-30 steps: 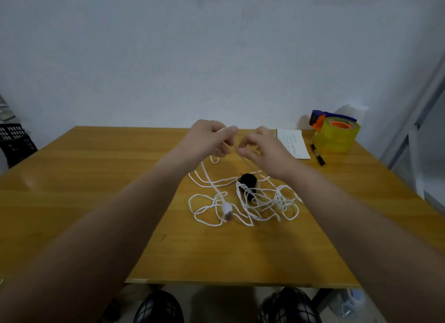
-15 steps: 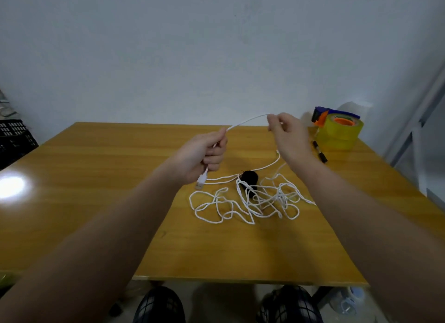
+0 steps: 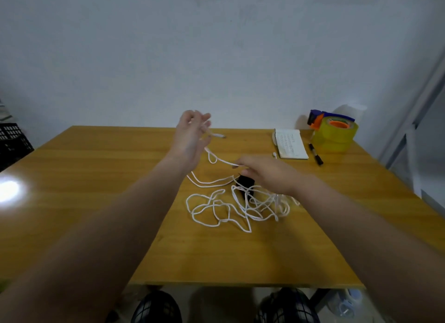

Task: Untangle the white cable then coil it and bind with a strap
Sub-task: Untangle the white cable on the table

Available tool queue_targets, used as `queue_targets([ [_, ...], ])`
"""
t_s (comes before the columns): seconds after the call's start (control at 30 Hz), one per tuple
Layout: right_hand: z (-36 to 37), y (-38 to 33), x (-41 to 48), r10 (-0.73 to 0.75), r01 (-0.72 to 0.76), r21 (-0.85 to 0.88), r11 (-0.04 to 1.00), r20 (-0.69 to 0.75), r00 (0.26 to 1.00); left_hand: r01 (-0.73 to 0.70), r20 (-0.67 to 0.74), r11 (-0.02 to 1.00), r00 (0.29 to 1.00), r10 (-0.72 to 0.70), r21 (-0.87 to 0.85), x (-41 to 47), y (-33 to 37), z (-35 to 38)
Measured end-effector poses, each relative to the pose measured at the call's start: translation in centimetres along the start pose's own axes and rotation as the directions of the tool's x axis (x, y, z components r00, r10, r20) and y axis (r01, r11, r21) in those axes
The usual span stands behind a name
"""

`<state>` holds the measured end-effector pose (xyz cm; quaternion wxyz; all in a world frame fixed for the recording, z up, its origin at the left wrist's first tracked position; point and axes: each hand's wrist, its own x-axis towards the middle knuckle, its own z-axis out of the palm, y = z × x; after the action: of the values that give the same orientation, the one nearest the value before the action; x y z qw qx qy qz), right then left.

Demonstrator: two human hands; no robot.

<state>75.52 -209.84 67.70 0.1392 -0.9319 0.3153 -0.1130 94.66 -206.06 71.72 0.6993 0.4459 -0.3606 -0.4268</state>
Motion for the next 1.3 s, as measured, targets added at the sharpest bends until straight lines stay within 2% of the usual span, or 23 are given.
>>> queue_targets([
  [0.03, -0.1, 0.5, -0.5, 0.019, -0.019, 0.031, 0.999, -0.02, 1.0, 0.007, -0.048, 1.0, 0.999, -0.008, -0.01, 0.4, -0.2, -1.2],
  [0.1, -0.1, 1.3, -1.3, 0.013, -0.011, 0.027, 1.0, -0.094, 0.996, 0.035, -0.032, 0.999, 0.999, -0.035, 0.021, 0.8, -0.5, -2.9],
  [0.2, -0.4, 0.4, -1.1, -0.065, 0.054, -0.064, 0.996, -0.182, 0.981, 0.033, 0.115, 0.965, 0.991, -0.065, 0.26, 0.0, -1.5, -2.1],
  [0.3, -1.2, -1.2, 0.2, -0.109, 0.079, -0.121, 0.99, -0.267, 0.957, -0.112, 0.239, 0.874, 0.971, -0.005, 0.472, -1.0, -2.2, -0.1],
  [0.37, -1.7, -1.7, 0.8, -0.051, 0.039, -0.042, 0.998, -0.33, 0.943, -0.181, 0.319, 0.807, 0.948, -0.01, 0.563, -1.4, -2.0, 0.6],
  [0.4, -1.9, -1.9, 1.0, -0.016, 0.029, 0.029, 0.999, -0.372, 0.928, -0.163, 0.349, 0.801, 0.935, -0.06, 0.576, -1.7, -1.7, 0.9],
  [0.43, -2.1, -2.0, 1.0, 0.008, 0.038, 0.105, 0.994, -0.403, 0.915, -0.106, 0.367, 0.811, 0.92, -0.14, 0.575, -1.9, -1.4, 1.1],
  [0.5, -2.4, -2.5, 1.0, 0.027, 0.081, 0.273, 0.959, -0.37, 0.929, 0.035, 0.384, 0.816, 0.87, -0.308, 0.576, -2.2, -0.8, 1.5],
  [0.53, -2.5, -2.8, 0.9, 0.015, 0.102, 0.345, 0.933, -0.321, 0.947, 0.082, 0.393, 0.813, 0.845, -0.364, 0.577, -2.3, -0.5, 1.5],
  [0.6, -2.4, -3.0, 1.0, -0.018, 0.123, 0.384, 0.915, -0.268, 0.963, 0.132, 0.414, 0.814, 0.808, -0.419, 0.566, -2.2, -0.3, 1.5],
  [0.67, -2.2, -2.8, 1.1, 0.045, 0.072, 0.364, 0.929, -0.303, 0.952, 0.147, 0.401, 0.823, 0.817, -0.414, 0.549, -2.2, -0.3, 1.2],
  [0.77, -2.0, -2.4, 1.2, 0.159, -0.028, 0.33, 0.943, -0.377, 0.913, 0.091, 0.383, 0.858, 0.868, -0.317, 0.506, -2.0, -0.6, 0.5],
  [0.83, -2.2, -2.4, 1.2, 0.181, -0.042, 0.349, 0.936, -0.376, 0.909, 0.065, 0.4, 0.88, 0.873, -0.278, 0.47, -2.1, -0.8, 0.2],
  [0.9, -2.4, -2.7, 1.2, 0.183, -0.021, 0.408, 0.913, -0.36, 0.915, 0.104, 0.393, 0.889, 0.87, -0.298, 0.445, -2.2, -0.8, 0.2],
  [1.0, -3.0, -3.3, 0.9, 0.194, 0.022, 0.553, 0.833, -0.33, 0.924, 0.222, 0.372, 0.886, 0.846, -0.382, 0.407, -2.4, -0.5, 0.4],
  [1.13, -3.8, -2.6, 0.7, 0.197, 0.067, 0.618, 0.783, -0.349, 0.916, 0.349, 0.421, 0.872, 0.773, -0.475, 0.342, -2.3, -0.2, 0.3],
  [1.23, -4.1, -0.9, 0.4, 0.159, 0.036, 0.541, 0.84, -0.311, 0.937, 0.403, 0.441, 0.856, 0.736, -0.514, 0.325, -2.3, 0.0, -0.4],
  [1.3, -4.0, -0.1, 0.3, 0.151, 0.003, 0.477, 0.879, -0.284, 0.947, 0.399, 0.433, 0.851, 0.737, -0.519, 0.342, -2.4, 0.0, -0.9],
])
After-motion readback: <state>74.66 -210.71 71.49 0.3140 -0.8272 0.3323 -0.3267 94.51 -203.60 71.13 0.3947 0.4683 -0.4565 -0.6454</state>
